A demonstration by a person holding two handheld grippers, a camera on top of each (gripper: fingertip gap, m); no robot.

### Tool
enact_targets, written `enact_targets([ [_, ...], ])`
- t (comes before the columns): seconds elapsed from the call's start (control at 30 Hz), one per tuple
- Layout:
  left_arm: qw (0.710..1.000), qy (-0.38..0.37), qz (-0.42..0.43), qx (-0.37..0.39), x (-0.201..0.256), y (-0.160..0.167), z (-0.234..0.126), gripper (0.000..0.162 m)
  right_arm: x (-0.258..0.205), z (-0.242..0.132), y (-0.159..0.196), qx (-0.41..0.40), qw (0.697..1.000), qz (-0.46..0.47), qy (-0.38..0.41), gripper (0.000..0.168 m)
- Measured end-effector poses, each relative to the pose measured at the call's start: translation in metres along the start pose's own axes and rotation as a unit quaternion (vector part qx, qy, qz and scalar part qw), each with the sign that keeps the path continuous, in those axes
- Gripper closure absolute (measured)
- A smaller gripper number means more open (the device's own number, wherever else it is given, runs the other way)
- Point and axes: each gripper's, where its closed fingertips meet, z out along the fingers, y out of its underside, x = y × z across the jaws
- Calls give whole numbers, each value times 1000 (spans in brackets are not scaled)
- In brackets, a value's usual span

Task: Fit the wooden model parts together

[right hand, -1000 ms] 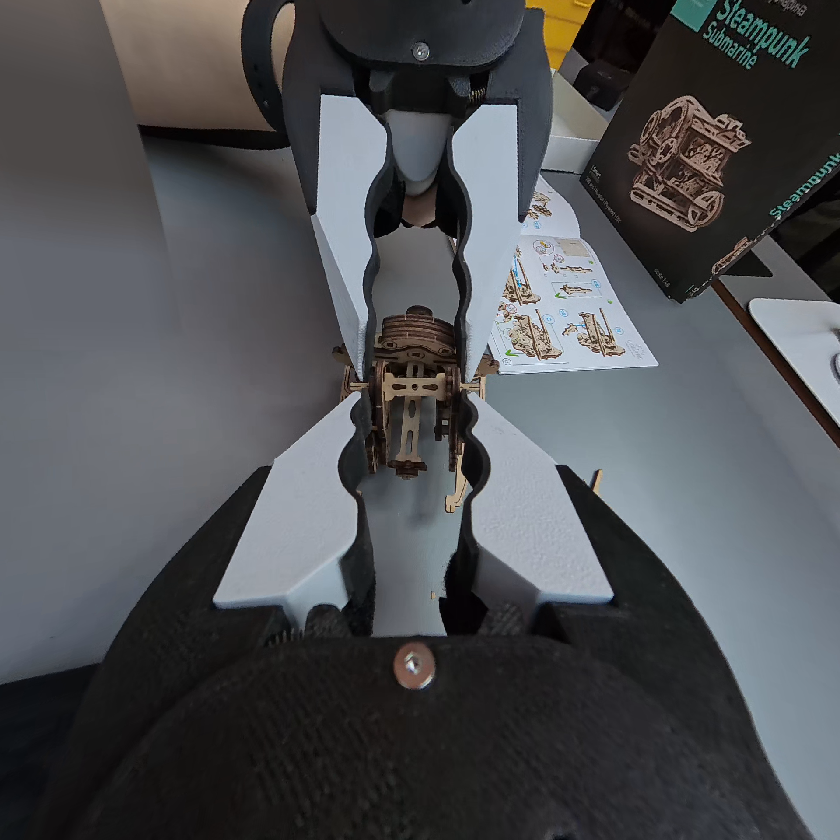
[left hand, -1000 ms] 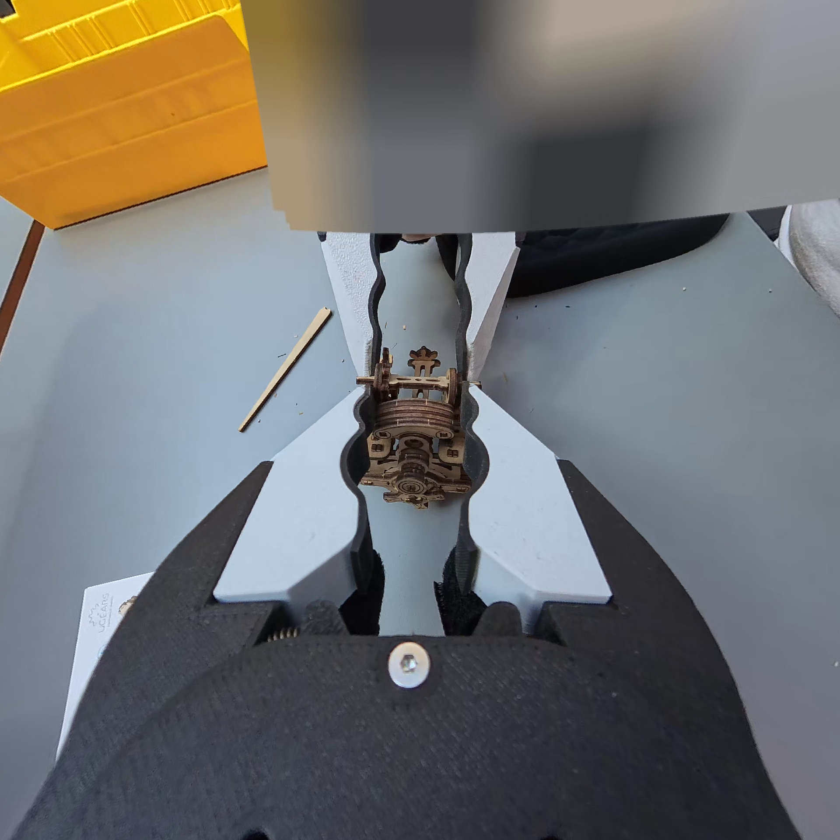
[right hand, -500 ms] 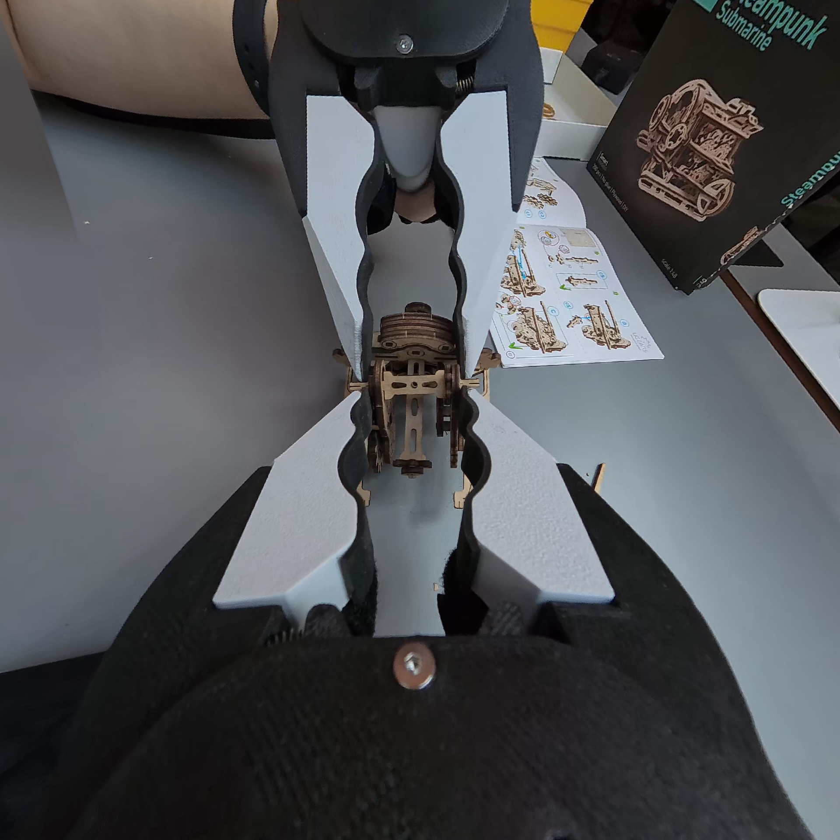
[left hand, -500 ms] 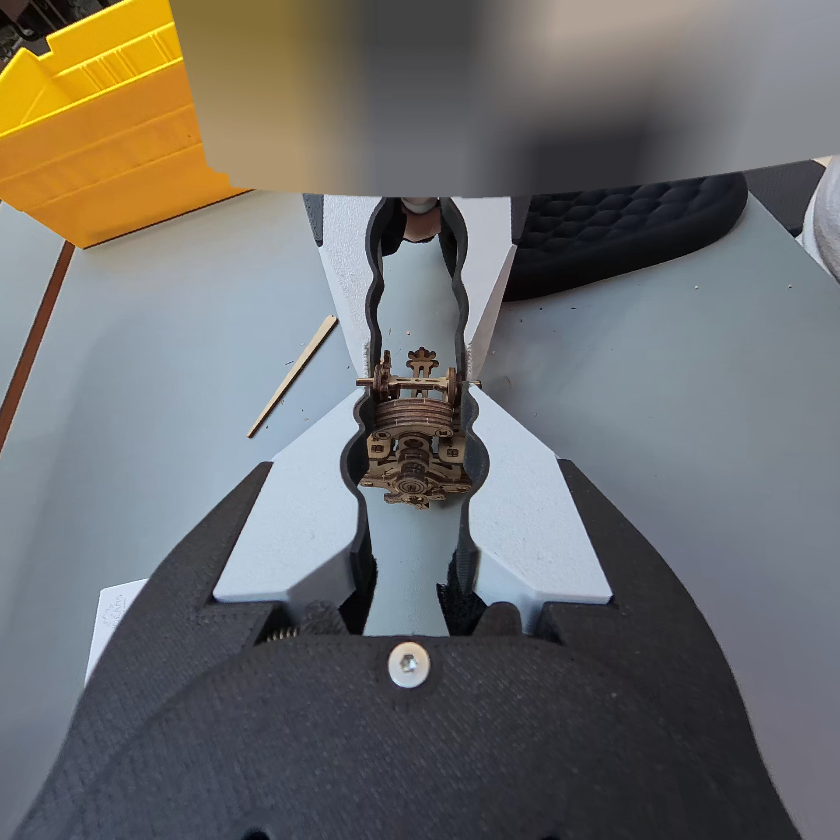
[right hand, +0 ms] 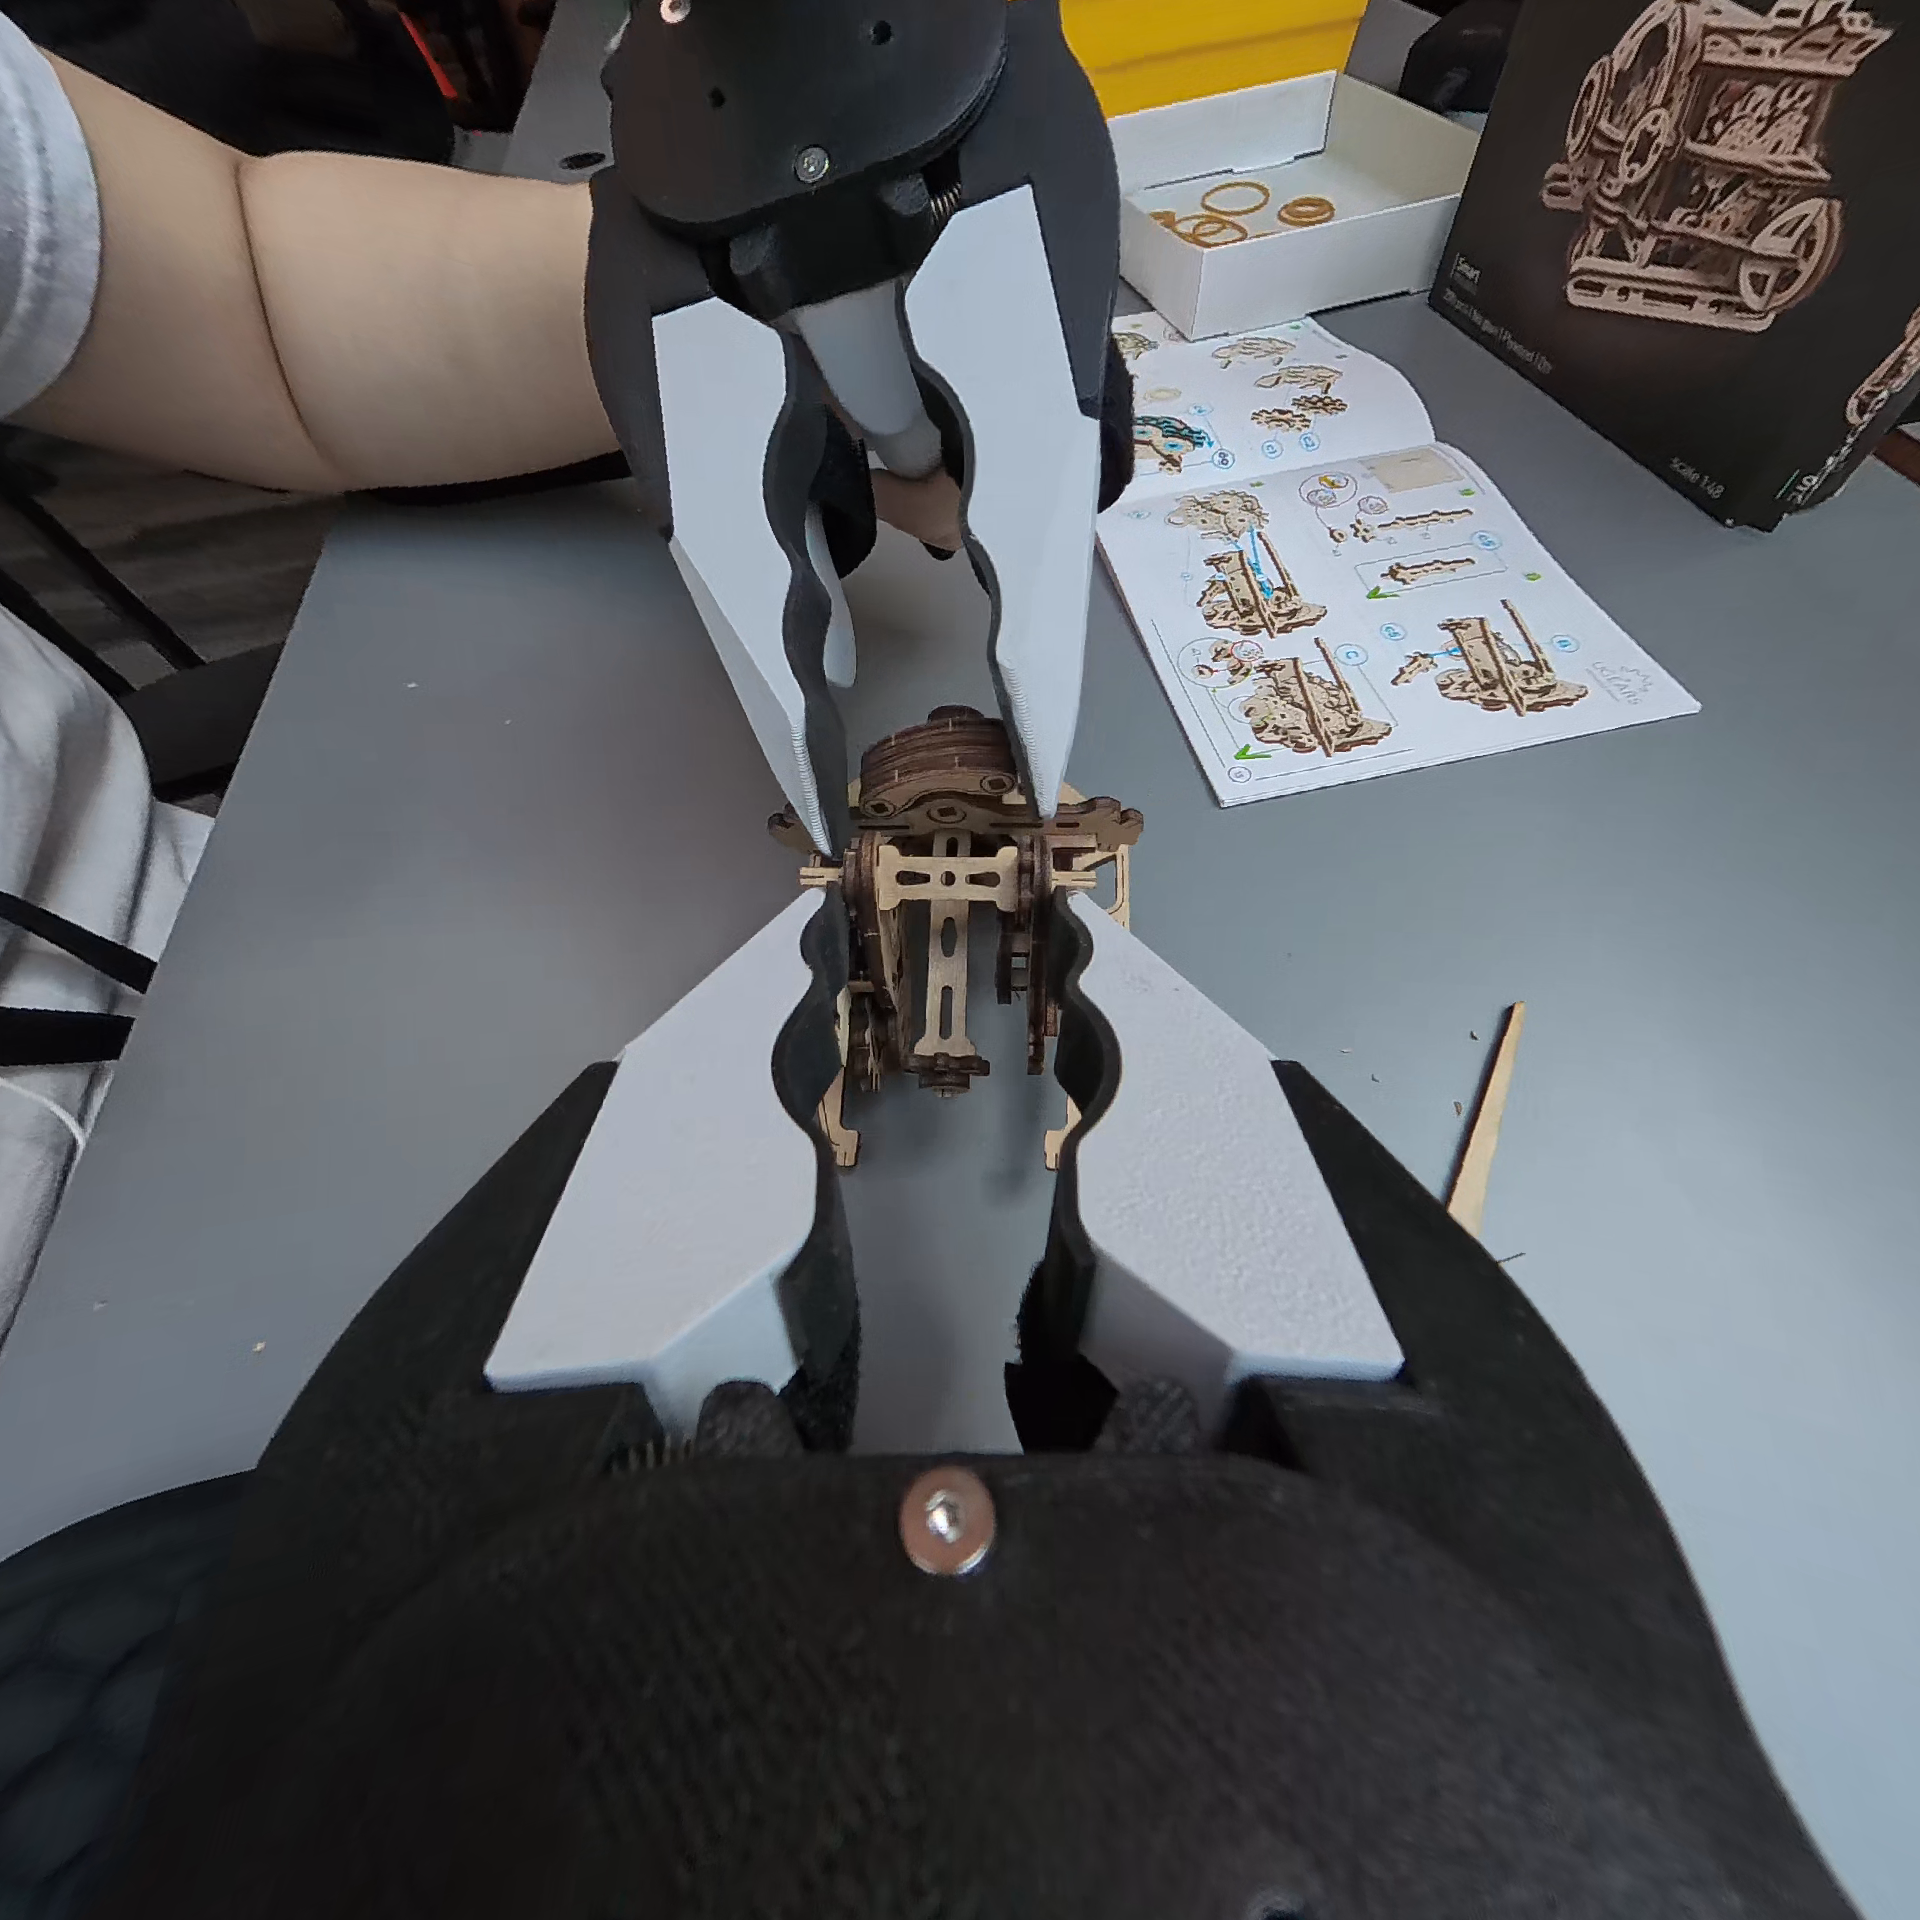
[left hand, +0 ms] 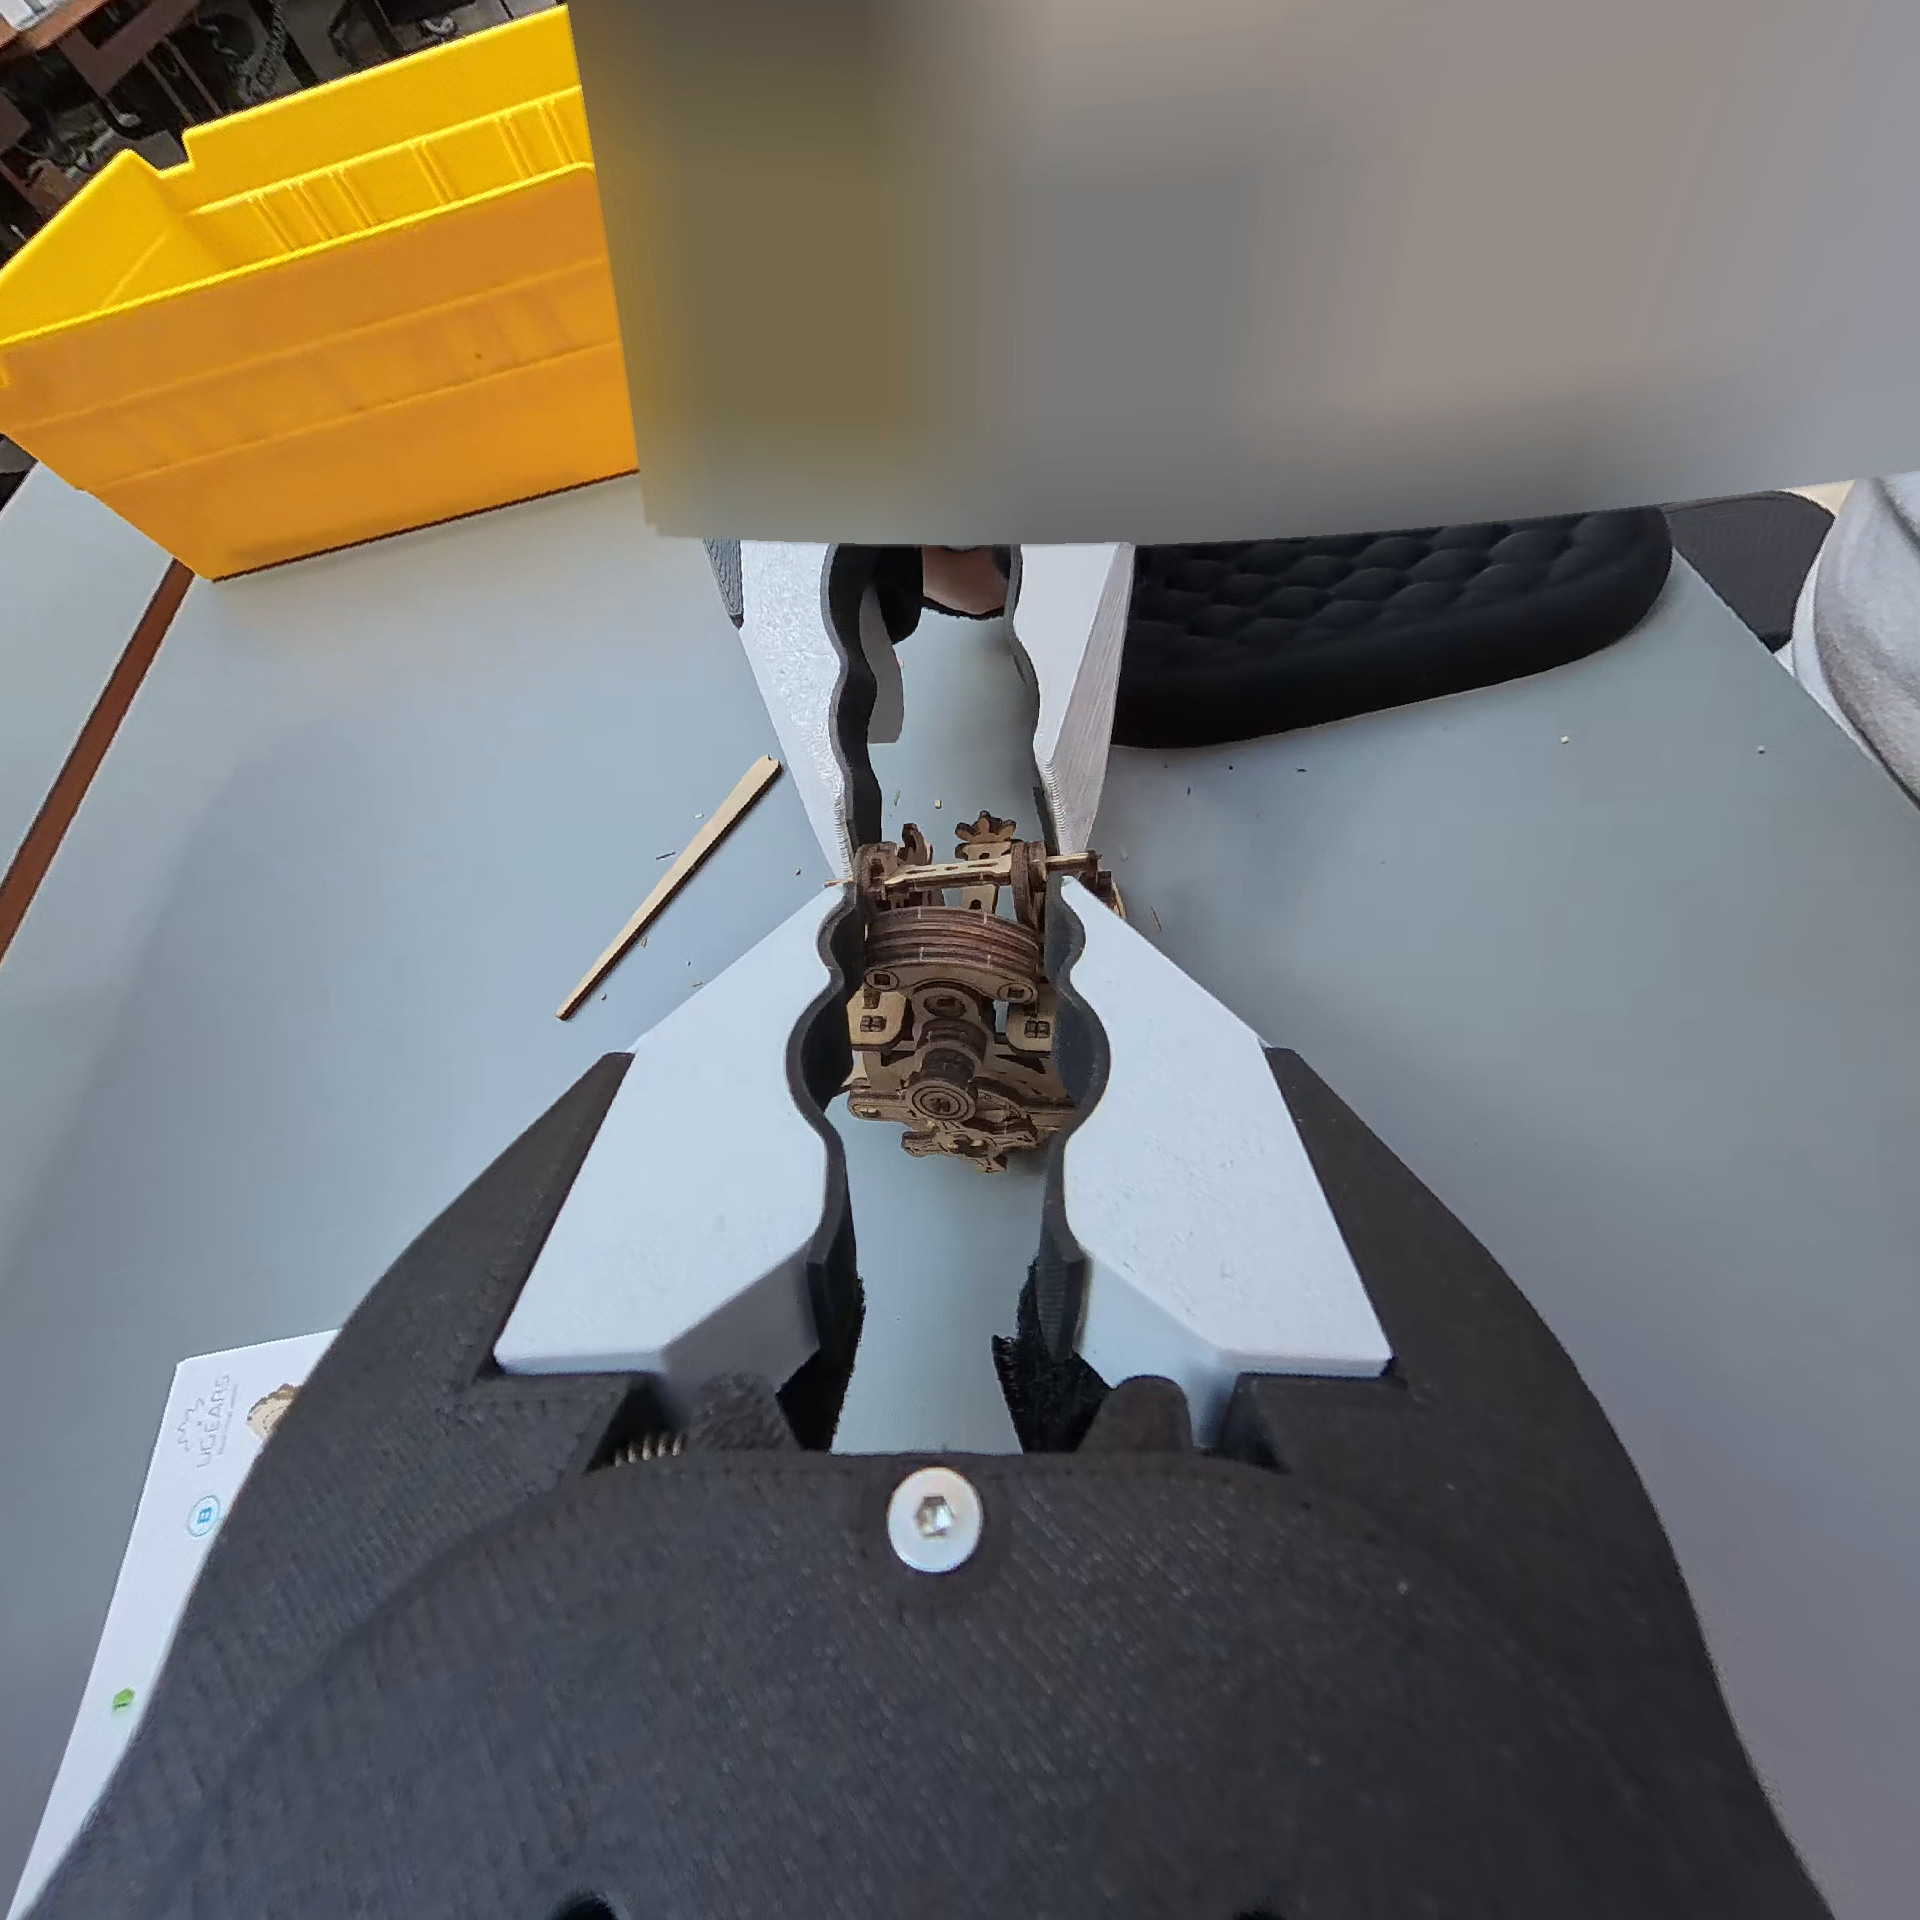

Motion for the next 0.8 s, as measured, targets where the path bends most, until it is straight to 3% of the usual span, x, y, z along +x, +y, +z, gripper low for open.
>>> enact_targets([
  [0.13,1000,-13,5,0,-2,-1,-1,133,0,-1,1,5,1000,23,-17,132],
  [0.3,999,11,-33,-20,3,6,4,113,3,-1,2,1,1000,-14,7,132],
  [0.4,1000,-5,-29,-10,-1,3,3,127,2,0,2,-2,999,-29,15,132],
  [0.5,1000,-4,-30,-3,-1,-1,1,129,2,0,2,-3,999,-35,20,132],
  [0.8,999,-7,-22,-23,0,5,5,119,2,1,4,-12,998,-53,34,132],
])
